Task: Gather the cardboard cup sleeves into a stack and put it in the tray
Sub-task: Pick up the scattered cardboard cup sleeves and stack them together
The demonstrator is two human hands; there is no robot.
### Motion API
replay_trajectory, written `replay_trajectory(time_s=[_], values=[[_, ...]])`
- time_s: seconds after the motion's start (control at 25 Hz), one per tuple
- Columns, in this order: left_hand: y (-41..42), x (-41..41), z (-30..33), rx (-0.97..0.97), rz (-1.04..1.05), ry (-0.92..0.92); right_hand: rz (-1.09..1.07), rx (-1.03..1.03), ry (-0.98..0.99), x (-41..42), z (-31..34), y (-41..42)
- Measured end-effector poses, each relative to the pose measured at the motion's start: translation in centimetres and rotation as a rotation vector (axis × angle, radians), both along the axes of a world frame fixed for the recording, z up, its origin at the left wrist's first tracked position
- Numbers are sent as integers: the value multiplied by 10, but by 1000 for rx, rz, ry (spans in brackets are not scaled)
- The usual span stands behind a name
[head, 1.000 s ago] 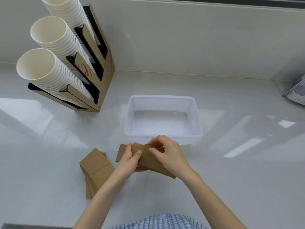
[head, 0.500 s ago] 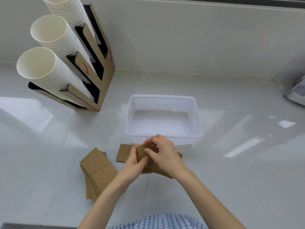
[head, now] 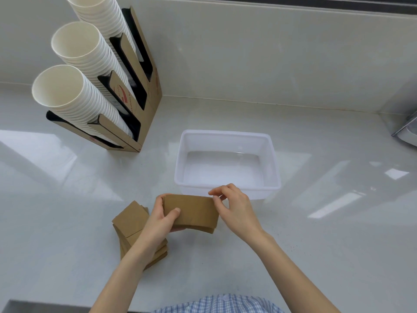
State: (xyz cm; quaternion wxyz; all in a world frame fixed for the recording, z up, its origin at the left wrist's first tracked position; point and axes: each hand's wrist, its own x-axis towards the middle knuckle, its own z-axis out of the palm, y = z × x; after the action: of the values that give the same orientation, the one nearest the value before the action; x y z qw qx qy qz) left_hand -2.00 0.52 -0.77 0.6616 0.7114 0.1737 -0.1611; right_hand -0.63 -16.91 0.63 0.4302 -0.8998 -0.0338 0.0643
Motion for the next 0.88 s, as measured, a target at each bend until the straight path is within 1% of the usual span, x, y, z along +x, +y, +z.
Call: replay_trajectory(time_s=[0.16, 0.28, 0.36, 0.48, 0.56, 0.72, 0.88], values=[[23, 2, 1, 1, 98, -2, -23, 2, 4, 2, -10, -3], [36, 1, 1, -3, 178, -6, 4, -48, 2, 2, -20, 2], [44, 0, 1, 12, 211, -4, 71, -122, 30, 3, -28, 7], [50, 0, 1, 10, 227, 1, 199, -301, 63, 5, -42, 14], [51, -1, 1, 1, 232, 0, 244, -380, 98, 5, -48, 16], [50, -1, -1, -32, 240, 3, 206, -388, 92, 1, -51, 14], [48, 1, 0, -16, 218, 13, 150, -382, 114, -3, -50, 7]])
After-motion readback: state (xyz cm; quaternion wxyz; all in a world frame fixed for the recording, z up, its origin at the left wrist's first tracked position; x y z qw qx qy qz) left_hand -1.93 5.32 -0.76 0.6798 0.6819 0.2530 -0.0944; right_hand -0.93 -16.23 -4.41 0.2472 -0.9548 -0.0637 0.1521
